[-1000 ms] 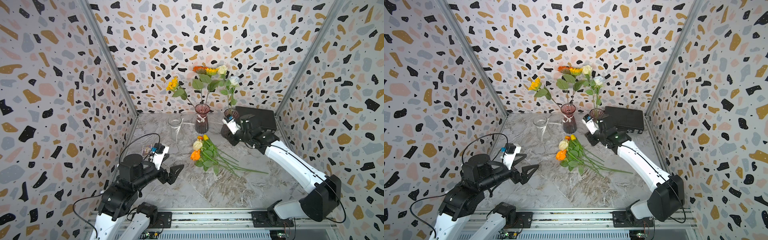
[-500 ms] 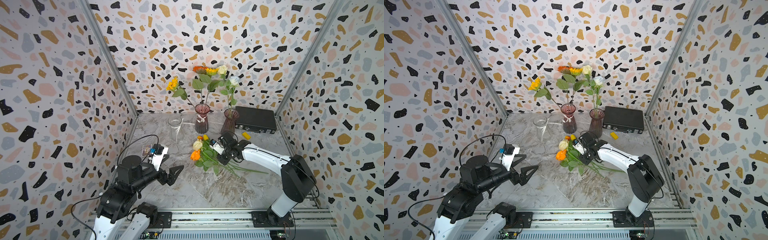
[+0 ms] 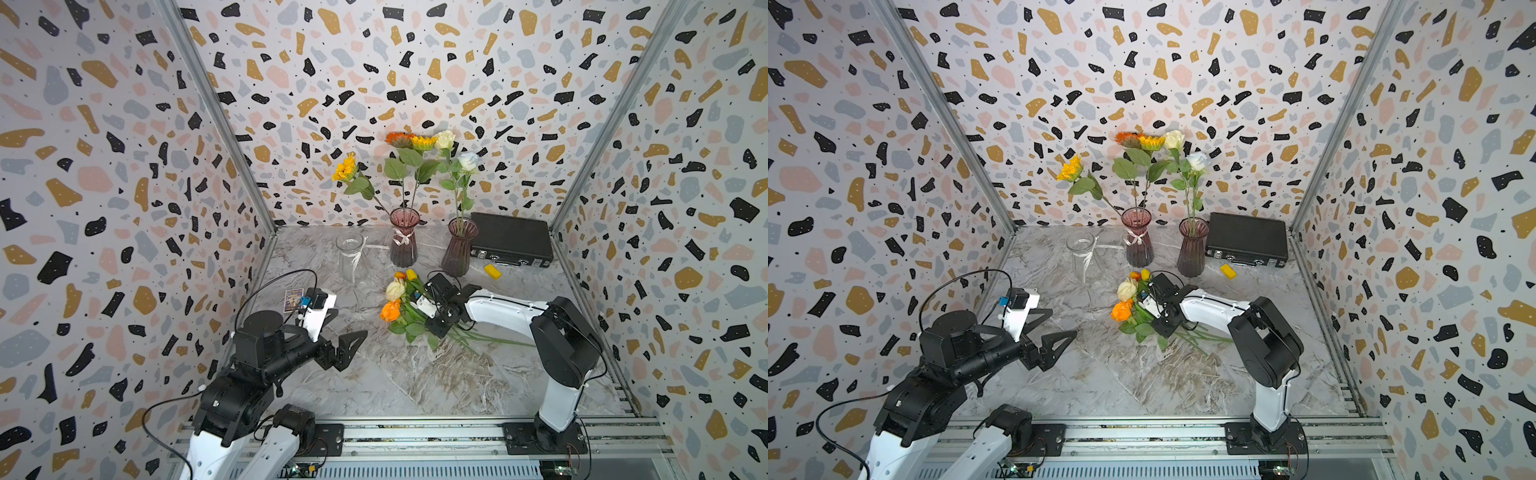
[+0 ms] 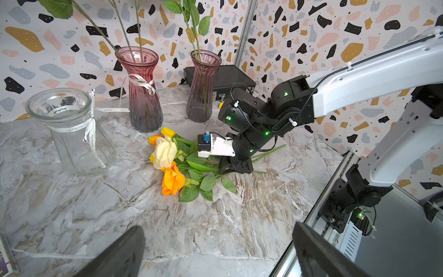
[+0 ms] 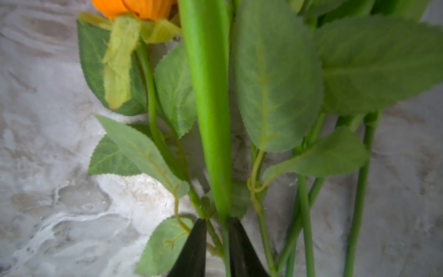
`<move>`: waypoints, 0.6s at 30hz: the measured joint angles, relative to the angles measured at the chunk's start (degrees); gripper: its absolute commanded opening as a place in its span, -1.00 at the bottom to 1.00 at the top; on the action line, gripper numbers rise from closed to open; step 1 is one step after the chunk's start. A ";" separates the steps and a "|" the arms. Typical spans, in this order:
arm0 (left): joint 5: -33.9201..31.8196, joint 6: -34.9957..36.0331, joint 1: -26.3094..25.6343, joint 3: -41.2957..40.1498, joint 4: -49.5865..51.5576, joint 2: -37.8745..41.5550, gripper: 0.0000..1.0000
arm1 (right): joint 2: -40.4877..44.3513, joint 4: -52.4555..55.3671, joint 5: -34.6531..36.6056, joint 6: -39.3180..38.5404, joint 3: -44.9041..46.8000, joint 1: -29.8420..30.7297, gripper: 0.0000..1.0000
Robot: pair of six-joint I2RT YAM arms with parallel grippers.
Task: Arrange the flowers in different vases according to their variety
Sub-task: Pick up the flower at the center of the board.
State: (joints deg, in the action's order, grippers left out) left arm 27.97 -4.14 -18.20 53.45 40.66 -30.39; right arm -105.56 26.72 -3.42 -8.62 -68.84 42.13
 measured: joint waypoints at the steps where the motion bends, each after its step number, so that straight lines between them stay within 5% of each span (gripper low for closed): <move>1: -0.04 0.02 0.00 0.00 0.02 0.00 0.99 | -0.24 -0.11 0.00 0.00 -0.31 0.02 -0.56; 18: -1.03 0.31 0.00 -0.02 0.20 0.00 0.99 | -1.97 -0.61 0.09 0.00 -3.58 1.01 -0.51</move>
State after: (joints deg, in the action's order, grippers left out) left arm 26.94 -3.84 -18.20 53.43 40.86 -30.39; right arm -107.53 26.11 -3.33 -8.62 -72.42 43.13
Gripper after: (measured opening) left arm 0.995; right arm 0.245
